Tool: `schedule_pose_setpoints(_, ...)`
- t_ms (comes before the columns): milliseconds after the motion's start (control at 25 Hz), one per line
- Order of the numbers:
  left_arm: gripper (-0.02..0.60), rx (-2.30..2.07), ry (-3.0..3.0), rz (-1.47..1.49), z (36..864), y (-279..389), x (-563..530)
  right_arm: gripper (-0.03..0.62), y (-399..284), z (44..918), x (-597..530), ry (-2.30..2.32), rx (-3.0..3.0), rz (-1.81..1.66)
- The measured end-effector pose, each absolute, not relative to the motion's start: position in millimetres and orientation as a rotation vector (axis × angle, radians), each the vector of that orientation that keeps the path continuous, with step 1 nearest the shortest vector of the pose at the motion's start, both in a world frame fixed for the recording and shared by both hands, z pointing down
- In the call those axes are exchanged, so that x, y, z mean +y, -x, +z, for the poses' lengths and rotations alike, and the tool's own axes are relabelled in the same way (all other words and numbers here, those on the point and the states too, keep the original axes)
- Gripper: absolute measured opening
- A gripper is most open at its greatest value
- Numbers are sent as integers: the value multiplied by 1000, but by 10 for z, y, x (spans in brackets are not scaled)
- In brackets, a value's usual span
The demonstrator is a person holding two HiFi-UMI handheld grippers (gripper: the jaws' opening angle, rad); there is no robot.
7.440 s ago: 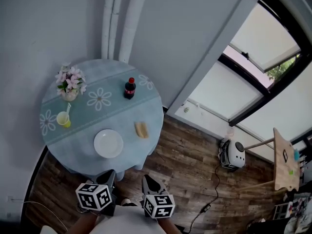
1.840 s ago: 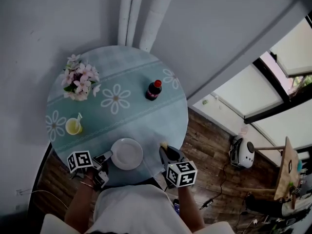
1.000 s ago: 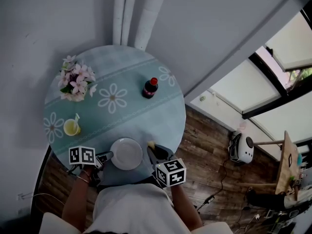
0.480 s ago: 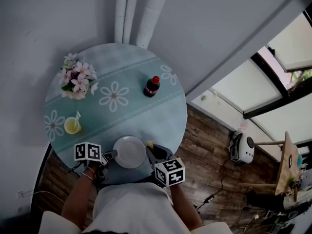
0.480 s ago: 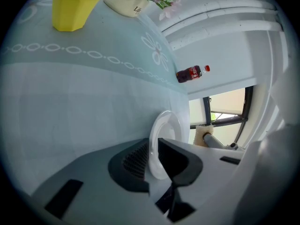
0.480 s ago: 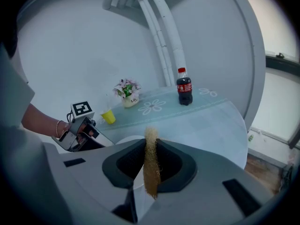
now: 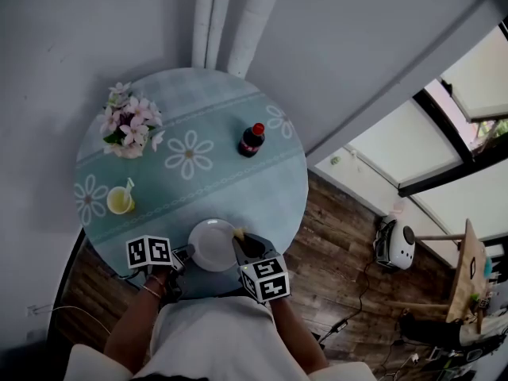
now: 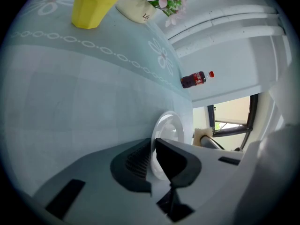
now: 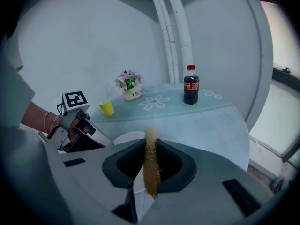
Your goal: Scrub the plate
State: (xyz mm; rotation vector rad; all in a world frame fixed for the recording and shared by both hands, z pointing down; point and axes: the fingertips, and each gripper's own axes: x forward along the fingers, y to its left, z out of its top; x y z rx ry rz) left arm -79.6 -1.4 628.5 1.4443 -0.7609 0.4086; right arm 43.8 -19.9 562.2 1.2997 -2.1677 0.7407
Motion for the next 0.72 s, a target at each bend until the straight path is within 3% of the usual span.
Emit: schedule_pose_setpoints(720,40,-825,-1411,336,6294,781,6,67,-271,6047,-394,-1213,-2114,765)
